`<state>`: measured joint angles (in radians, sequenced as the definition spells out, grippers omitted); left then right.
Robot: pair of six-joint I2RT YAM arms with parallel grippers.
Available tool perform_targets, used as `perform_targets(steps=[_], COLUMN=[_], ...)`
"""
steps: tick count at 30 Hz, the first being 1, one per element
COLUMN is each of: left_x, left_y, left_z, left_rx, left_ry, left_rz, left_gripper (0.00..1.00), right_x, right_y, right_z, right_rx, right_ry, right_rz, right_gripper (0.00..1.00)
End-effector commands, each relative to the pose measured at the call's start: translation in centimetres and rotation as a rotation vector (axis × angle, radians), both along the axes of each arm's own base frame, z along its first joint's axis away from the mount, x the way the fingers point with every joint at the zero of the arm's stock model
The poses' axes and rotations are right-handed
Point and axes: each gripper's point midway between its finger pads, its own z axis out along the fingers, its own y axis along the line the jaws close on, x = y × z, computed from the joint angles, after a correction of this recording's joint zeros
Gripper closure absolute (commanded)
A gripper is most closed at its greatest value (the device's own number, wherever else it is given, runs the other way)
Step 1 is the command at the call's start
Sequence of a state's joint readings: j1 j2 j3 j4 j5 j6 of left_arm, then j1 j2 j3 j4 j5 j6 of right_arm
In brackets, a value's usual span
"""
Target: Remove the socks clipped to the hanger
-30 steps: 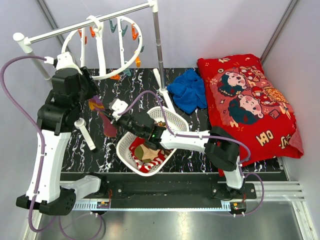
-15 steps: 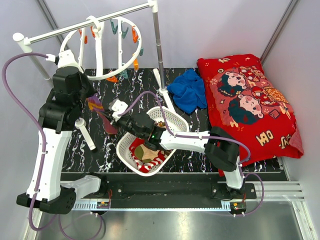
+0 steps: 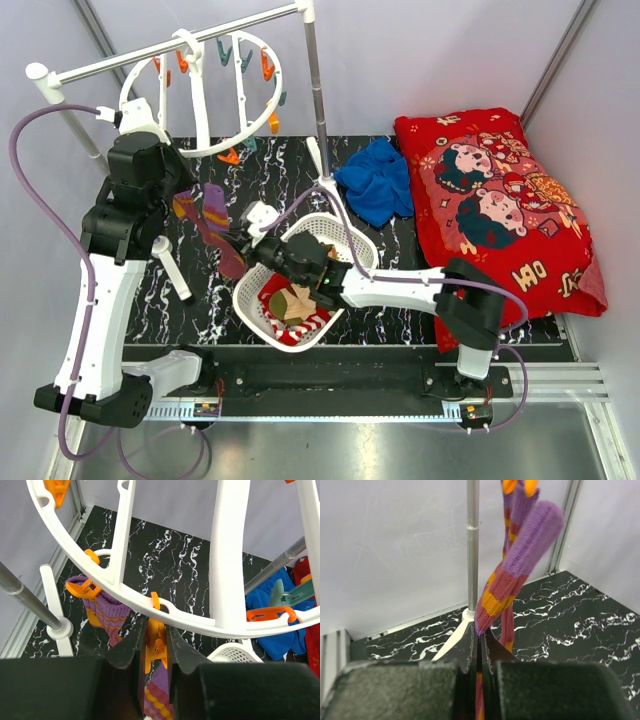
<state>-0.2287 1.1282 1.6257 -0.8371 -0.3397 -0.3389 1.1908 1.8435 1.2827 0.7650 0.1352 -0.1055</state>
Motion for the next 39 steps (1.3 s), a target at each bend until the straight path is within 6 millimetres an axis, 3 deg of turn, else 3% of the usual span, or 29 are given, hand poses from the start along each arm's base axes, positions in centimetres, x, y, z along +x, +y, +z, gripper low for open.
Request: perform_targets(steps=[1, 2, 4, 5, 7, 8, 10, 11, 16, 17, 20, 22, 25, 27, 28, 29, 31, 36, 39], left_x=[0.7, 0.6, 0.6, 0.5, 0.5, 0.4, 0.3, 0.1, 0.0, 0.0, -0.1, 0.0, -0.1, -0.1, -0.1, -0.1, -0.1, -0.3, -0.4], left_y=[-0.9, -1.0, -1.2, -1.2, -1.3, -1.3, -1.2, -1.2, -1.6, -1.6, -1.6, -1.6, -1.8, -1.8, -1.9, -2.0, -2.0, -2.5, -2.9], left_z=[1.5, 1.7, 1.7, 1.9, 1.7, 1.8, 1.9, 2.0, 2.2, 2.2, 2.2, 2.1, 2.3, 2.4, 2.6, 2.7, 2.9, 3.1, 3.2], left_rx=[-0.028, -0.034, -0.039, -0.041, -0.041, -0.040, -0.038, -0.037, -0.045, -0.049, -0.051, -0.051, -0.058, -0.063, -0.066, -0.066, -0.069, -0.080, -0.088], left_ry=[-0.071, -0.080, -0.081, -0.090, -0.087, -0.089, -0.094, -0.098, -0.108, -0.110, -0.110, -0.110, -0.113, -0.117, -0.122, -0.125, -0.127, -0.136, -0.139], left_rz=[-0.037, -0.041, -0.051, -0.056, -0.060, -0.060, -0.061, -0.065, -0.086, -0.087, -0.088, -0.088, -0.092, -0.096, -0.100, -0.102, -0.106, -0.129, -0.153], left_gripper=[0.90, 0.90, 0.90, 0.90, 0.89, 0.89, 0.89, 0.89, 0.89, 0.89, 0.89, 0.89, 0.88, 0.88, 0.88, 0.88, 0.88, 0.87, 0.87], right_x=[-1.5, -1.6, -1.7, -1.8, -1.8, -1.8, -2.2, -2.6, -2.0, -1.9, -0.6, -0.1, 0.7, 1.0, 1.1, 1.2, 1.0, 0.6, -0.2], right_y=[-3.1, -4.1, -4.9, -5.9, -6.8, -7.9, -8.8, -9.5, -12.9, -14.0, -16.2, -17.1, -18.4, -18.6, -18.7, -18.7, -18.8, -19.0, -19.1], right_z=[4.8, 5.7, 4.7, 5.5, 4.0, 4.5, 2.2, 2.1, -7.3, -10.3, -15.3, -16.4, -16.2, -16.1, -16.0, -15.7, -15.2, -11.2, -7.3], right_rx=[0.160, 0.186, 0.177, 0.197, 0.184, 0.213, 0.210, 0.228, 0.156, 0.111, 0.080, 0.075, 0.067, 0.059, 0.055, 0.058, 0.053, 0.035, 0.038], right_ry=[0.126, 0.149, 0.227, 0.251, 0.359, 0.397, 0.503, 0.534, 0.708, 0.725, 0.815, 0.824, 0.778, 0.766, 0.763, 0.761, 0.756, 0.676, 0.615], right_rz=[-0.006, -0.018, -0.029, -0.048, -0.080, -0.110, -0.122, -0.121, -0.305, -0.358, -0.457, -0.504, -0.568, -0.580, -0.587, -0.585, -0.580, -0.520, -0.442], right_gripper=[1.00, 1.00, 1.00, 1.00, 1.00, 1.00, 1.00, 1.00, 1.00, 1.00, 1.00, 1.00, 0.98, 0.92, 0.88, 0.75, 0.68, 0.50, 0.42])
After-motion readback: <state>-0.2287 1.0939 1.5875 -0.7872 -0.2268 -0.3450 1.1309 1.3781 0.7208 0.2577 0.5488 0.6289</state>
